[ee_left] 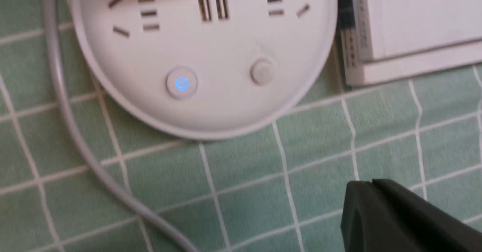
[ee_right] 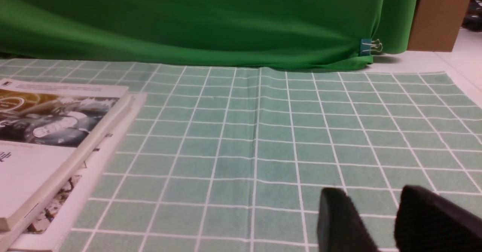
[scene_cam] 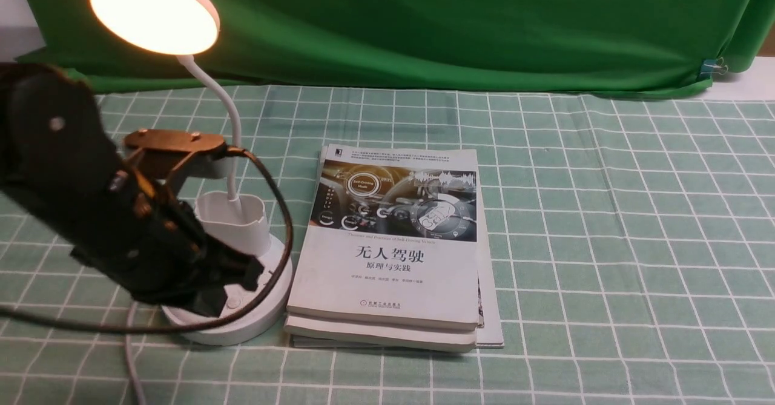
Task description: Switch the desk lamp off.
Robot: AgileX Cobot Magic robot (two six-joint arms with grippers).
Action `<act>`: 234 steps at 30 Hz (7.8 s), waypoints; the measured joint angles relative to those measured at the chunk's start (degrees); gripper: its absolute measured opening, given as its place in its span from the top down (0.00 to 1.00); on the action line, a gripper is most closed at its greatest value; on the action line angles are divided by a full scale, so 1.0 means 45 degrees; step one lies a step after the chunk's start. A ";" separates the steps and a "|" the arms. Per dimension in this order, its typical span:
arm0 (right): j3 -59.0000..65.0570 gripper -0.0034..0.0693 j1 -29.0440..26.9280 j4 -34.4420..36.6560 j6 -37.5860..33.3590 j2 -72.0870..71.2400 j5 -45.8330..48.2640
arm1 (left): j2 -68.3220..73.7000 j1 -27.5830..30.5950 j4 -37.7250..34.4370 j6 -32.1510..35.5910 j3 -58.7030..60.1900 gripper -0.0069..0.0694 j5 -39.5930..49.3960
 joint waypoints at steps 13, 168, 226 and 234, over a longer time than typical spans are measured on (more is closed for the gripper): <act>0.0000 0.62 0.0000 0.0000 0.0000 0.0000 0.0000 | 0.1765 0.0000 0.0481 0.0012 -0.0270 0.91 -0.1106; 0.0000 0.62 0.0000 0.0000 0.0000 0.0000 0.0000 | -1.6401 -0.0025 0.0474 -0.0033 1.2429 0.91 -1.0273; 0.0000 0.62 0.0000 0.0000 0.0000 0.0000 0.0000 | -1.8415 0.4454 0.0378 -0.1058 1.2823 0.91 -0.8136; 0.0000 0.62 0.0000 0.0000 0.0000 0.0000 0.0000 | -1.8415 0.4454 0.0378 -0.1058 1.2823 0.91 -0.8136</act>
